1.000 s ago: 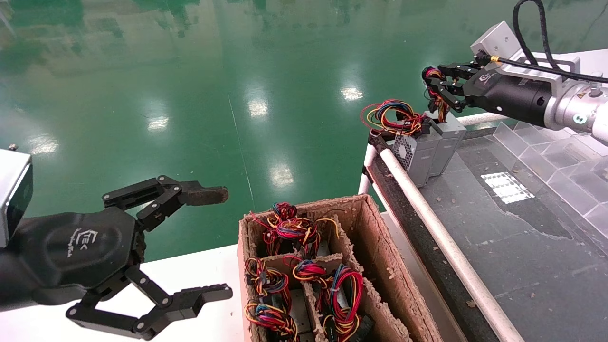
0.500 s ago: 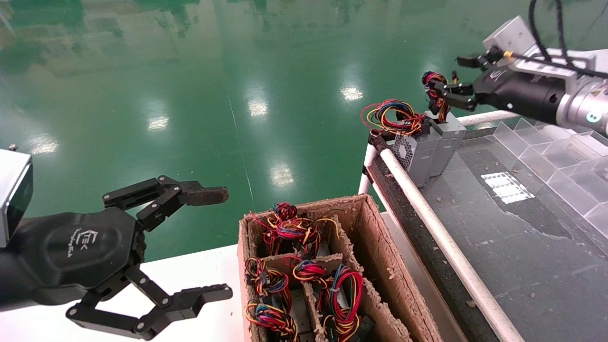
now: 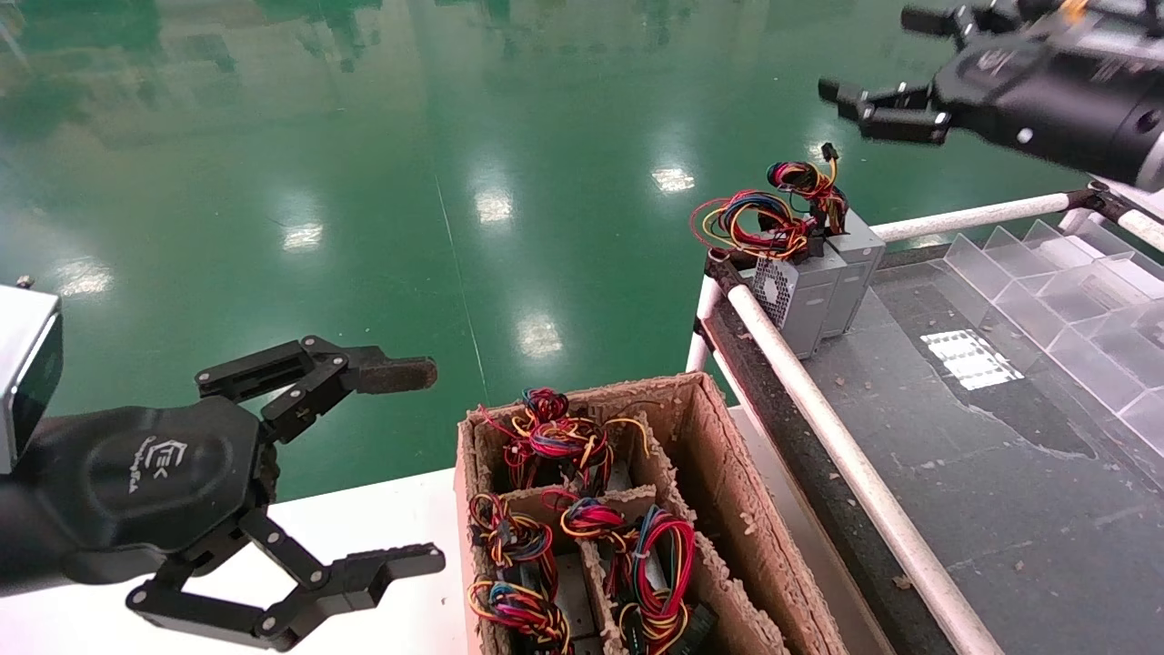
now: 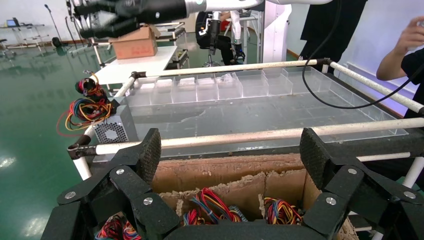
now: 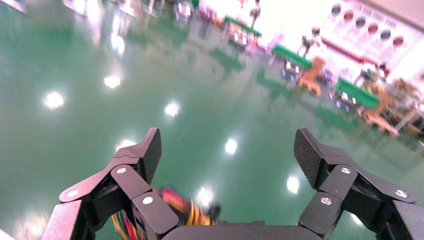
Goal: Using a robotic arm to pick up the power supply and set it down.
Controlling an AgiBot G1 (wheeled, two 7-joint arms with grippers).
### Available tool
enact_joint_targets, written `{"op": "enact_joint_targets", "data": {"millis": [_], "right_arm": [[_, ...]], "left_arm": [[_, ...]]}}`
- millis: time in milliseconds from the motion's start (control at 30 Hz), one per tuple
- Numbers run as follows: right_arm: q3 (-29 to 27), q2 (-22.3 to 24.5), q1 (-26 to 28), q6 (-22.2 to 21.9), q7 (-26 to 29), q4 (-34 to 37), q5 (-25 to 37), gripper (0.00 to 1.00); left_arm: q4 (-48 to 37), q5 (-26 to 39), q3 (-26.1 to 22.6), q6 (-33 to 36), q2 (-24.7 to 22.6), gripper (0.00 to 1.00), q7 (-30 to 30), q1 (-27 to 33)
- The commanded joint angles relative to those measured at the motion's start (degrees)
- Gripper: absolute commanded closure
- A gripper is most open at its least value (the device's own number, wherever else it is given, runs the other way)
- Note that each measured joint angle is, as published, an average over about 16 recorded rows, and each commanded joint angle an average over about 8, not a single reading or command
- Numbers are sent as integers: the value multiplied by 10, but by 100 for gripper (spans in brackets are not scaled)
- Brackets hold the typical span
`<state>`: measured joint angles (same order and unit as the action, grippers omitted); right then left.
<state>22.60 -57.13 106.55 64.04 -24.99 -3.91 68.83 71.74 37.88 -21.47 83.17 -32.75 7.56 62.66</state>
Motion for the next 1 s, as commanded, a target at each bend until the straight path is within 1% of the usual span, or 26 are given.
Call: {"op": "enact_joint_targets", "data": {"millis": [33,900,1000], "right_arm": [[-5,4,-1,13,4,-3,-8,0],[-32,100,-200,103,161,-311,-125,0],[-34,106,-212,109,170,-329,-131,0]], "left_arm": [[0,0,0,0,0,0,0,0],[0,0,0,0,0,0,0,0],[0,0,0,0,0,0,0,0]]}}
